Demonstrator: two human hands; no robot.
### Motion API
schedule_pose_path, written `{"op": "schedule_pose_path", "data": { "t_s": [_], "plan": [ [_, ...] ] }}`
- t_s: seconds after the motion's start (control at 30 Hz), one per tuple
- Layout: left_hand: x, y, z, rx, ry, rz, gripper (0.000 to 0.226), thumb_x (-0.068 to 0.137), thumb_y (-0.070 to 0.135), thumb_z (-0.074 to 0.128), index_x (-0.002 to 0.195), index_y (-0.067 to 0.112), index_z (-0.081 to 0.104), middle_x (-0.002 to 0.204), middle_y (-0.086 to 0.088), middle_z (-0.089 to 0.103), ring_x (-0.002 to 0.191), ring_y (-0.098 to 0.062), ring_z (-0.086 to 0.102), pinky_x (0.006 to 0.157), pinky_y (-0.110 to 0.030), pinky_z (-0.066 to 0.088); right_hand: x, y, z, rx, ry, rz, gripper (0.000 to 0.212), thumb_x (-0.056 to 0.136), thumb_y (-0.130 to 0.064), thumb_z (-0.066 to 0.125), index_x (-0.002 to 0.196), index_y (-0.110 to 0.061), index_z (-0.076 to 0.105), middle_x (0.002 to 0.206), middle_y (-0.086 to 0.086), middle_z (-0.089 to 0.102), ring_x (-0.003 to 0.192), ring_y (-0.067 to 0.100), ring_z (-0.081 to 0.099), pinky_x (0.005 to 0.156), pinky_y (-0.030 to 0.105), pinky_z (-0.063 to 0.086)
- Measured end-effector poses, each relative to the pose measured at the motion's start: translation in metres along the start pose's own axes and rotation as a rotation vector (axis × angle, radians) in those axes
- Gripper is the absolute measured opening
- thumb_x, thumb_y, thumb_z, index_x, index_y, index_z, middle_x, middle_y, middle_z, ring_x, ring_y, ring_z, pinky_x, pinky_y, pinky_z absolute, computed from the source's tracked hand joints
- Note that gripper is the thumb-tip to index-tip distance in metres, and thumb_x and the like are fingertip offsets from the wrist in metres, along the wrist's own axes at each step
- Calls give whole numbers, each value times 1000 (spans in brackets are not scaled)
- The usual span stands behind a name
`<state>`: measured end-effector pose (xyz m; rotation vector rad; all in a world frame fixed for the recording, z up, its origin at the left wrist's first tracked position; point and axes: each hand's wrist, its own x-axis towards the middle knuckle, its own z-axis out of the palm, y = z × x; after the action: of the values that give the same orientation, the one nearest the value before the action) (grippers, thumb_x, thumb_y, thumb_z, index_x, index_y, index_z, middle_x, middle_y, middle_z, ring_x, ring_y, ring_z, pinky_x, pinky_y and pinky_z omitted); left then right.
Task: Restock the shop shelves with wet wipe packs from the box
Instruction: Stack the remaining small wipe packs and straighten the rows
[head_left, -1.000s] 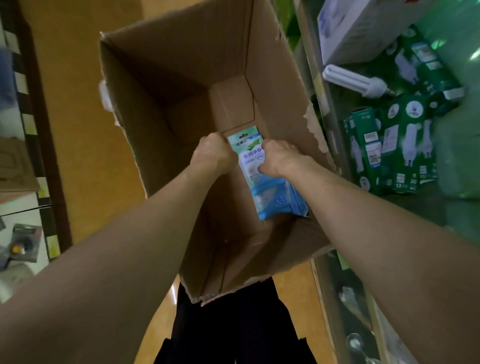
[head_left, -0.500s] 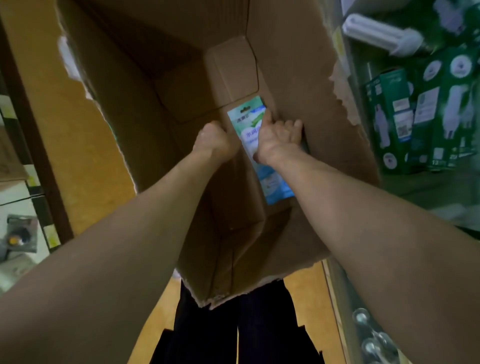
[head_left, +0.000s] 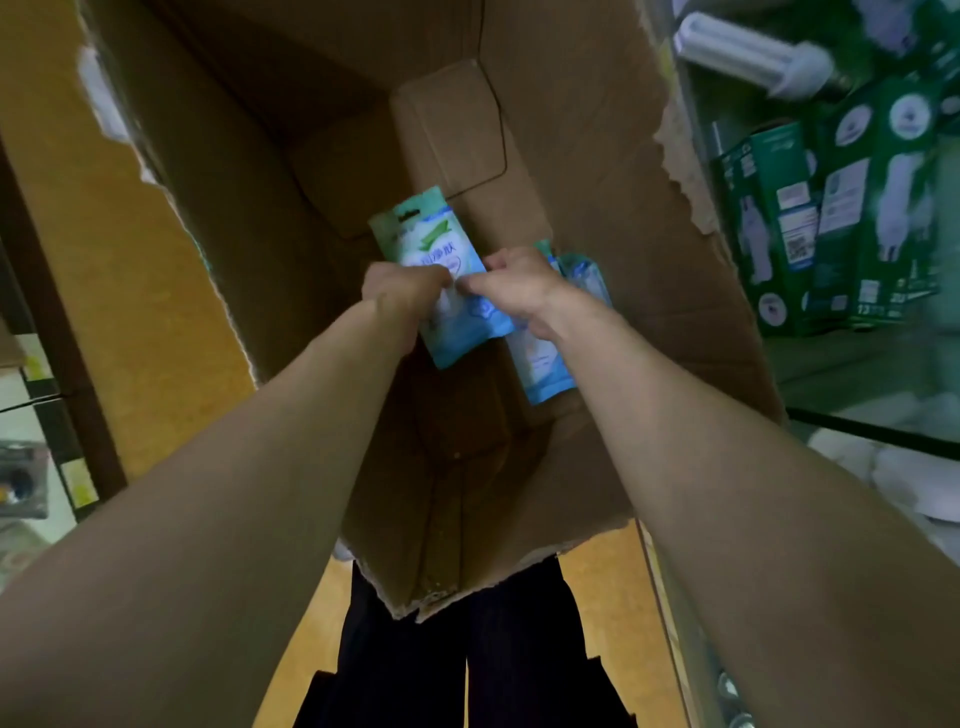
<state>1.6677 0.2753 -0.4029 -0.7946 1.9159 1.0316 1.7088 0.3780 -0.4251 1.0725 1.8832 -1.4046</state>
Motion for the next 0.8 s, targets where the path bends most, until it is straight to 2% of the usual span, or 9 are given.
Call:
{"op": "schedule_pose_path", "data": {
  "t_s": [0.03, 0.1, 0.17, 0.2, 0.3, 0.43, 0.5, 0.6, 0.8],
  "plan": [
    [-1, 3, -2, -55, -11, -12, 48, 78, 13, 74, 121, 1, 57, 113, -11, 64, 99, -28, 64, 84, -38, 55, -2, -3, -5, 113, -38, 23, 20, 87, -15, 66, 105, -14, 57, 87, 1, 60, 77, 14, 57, 55, 17, 45],
    [-7, 10, -5, -170, -70, -38, 39, 82, 7, 70, 119, 3, 59, 111, -11, 66, 92, -29, 66, 84, -45, 55, 2, -6, -14, 193, -71, 28, 29, 89, -13, 64, 117, -9, 58, 98, 6, 64, 84, 16, 62, 69, 22, 51],
    [-9, 14, -6, -207, -49, -28, 37, 85, 6, 68, 121, 7, 58, 115, -11, 66, 94, -29, 67, 82, -47, 56, 8, -12, -23, 128, -51, -17, 17, 91, -8, 57, 107, -8, 64, 84, 8, 65, 69, 12, 63, 63, 24, 50],
    [-10, 16, -7, -190, -13, 0, 38, 86, 8, 67, 122, 9, 56, 116, -10, 64, 98, -28, 66, 82, -44, 56, 11, -15, -29, -3, -15, -51, 15, 92, -8, 55, 103, -10, 66, 85, 7, 66, 71, 12, 64, 66, 25, 51],
    [-5, 17, -8, -138, 75, 83, 40, 90, 15, 64, 127, 15, 49, 122, -6, 59, 109, -26, 61, 85, -38, 54, 15, -15, -44, -647, 47, -124, 26, 89, -8, 53, 108, -19, 67, 117, 6, 64, 109, 25, 60, 94, 30, 48],
    [-6, 14, -9, -85, 104, 100, 43, 91, 16, 63, 131, 16, 46, 128, -6, 57, 114, -26, 59, 84, -34, 52, 6, -4, -40, -1147, -36, -134, 45, 87, -12, 60, 131, -14, 52, 130, 12, 53, 119, 32, 51, 95, 36, 43],
    [-6, 13, -8, -72, 104, 99, 43, 92, 16, 62, 131, 17, 45, 128, -6, 56, 115, -26, 59, 82, -34, 52, 8, 3, -32, -1228, -20, -147, 66, 84, -25, 69, 141, -13, 37, 139, 14, 43, 128, 32, 42, 106, 41, 33],
    [-5, 11, -7, -73, 104, 101, 43, 92, 15, 61, 131, 17, 45, 129, -6, 56, 115, -26, 59, 84, -35, 53, 11, 10, -18, -1256, 34, -60, 100, 78, -41, 74, 149, -8, 12, 146, 22, 32, 133, 37, 36, 109, 46, 26],
    [-2, 10, -5, -69, 111, 113, 42, 92, 14, 62, 131, 16, 46, 129, -6, 56, 117, -26, 58, 85, -35, 52, 12, 26, 5, -1253, 117, 28, 105, 84, -36, 69, 151, -11, -7, 151, 33, 9, 134, 42, 30, 107, 46, 26]
  ]
}}
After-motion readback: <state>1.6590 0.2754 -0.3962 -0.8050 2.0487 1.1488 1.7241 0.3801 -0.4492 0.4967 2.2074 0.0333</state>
